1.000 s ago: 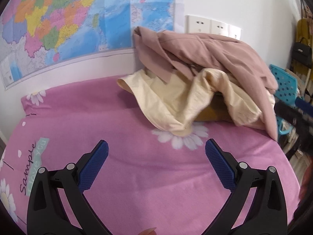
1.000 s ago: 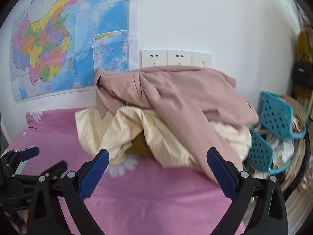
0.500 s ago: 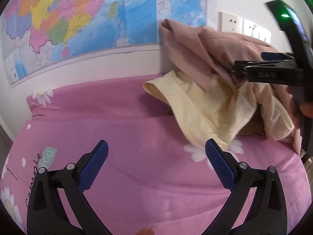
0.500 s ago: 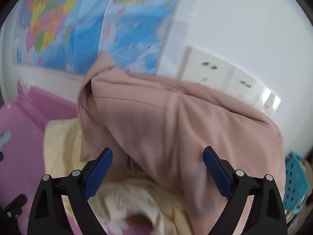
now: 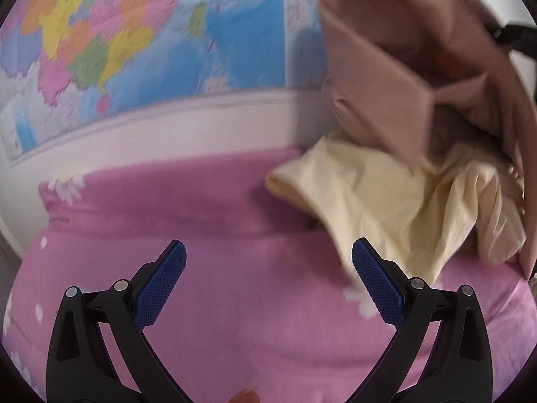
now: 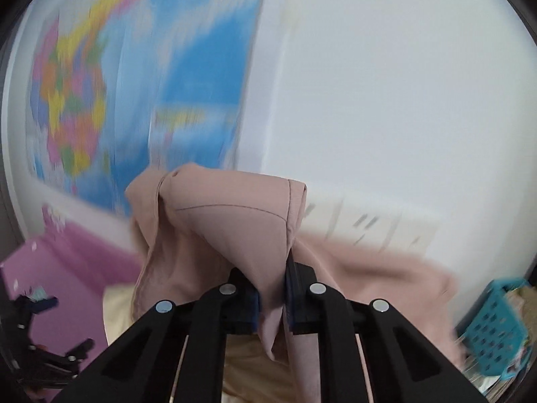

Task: Fold large clothes
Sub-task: 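Grasp the pink jacket on top of the pile with the right gripper, then lift the pink jacket with the right gripper while the left gripper grasps it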

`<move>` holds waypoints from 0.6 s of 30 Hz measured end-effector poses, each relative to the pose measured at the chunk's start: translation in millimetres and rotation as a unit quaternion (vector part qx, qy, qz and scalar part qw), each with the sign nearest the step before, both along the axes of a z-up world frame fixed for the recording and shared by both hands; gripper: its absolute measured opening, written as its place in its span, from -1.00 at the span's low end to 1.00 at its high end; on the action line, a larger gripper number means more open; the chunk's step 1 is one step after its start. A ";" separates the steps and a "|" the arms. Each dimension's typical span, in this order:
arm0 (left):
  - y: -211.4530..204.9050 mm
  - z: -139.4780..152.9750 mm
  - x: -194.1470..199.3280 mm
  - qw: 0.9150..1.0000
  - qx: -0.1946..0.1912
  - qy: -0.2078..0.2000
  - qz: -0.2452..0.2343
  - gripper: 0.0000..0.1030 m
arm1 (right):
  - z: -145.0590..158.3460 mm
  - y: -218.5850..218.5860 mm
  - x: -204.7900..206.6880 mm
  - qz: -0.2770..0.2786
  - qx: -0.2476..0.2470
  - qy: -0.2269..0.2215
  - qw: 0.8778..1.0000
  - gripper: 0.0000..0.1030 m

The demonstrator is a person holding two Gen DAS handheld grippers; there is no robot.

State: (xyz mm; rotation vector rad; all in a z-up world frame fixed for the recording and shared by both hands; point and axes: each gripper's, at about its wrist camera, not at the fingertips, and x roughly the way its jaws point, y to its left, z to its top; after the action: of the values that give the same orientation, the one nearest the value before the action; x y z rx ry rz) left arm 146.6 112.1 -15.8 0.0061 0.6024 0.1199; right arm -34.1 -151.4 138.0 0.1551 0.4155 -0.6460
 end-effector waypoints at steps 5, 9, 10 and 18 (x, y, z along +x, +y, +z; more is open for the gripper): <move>-10.5 23.9 26.3 0.997 -0.034 -0.033 -0.064 0.90 | 83.2 -11.9 -74.1 -0.019 -0.032 -0.075 0.997 -0.80; -35.4 43.0 38.5 0.977 -0.093 -0.076 -0.176 0.90 | 127.9 -19.3 -109.8 -0.033 -0.039 -0.107 0.993 -0.81; -42.7 44.0 36.8 0.968 -0.103 -0.087 -0.210 0.90 | 135.6 -19.3 -119.2 -0.040 -0.041 -0.114 0.992 -0.81; -134.4 36.4 14.5 0.913 -0.072 -0.129 -0.381 0.90 | 143.9 -24.7 -156.1 -0.051 -0.029 -0.136 0.989 -0.81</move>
State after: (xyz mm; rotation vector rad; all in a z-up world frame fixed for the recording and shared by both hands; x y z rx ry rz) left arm 161.1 -22.3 20.5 0.0809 0.3083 -0.6767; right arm -190.2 -176.1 281.9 0.2079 0.1269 -0.7256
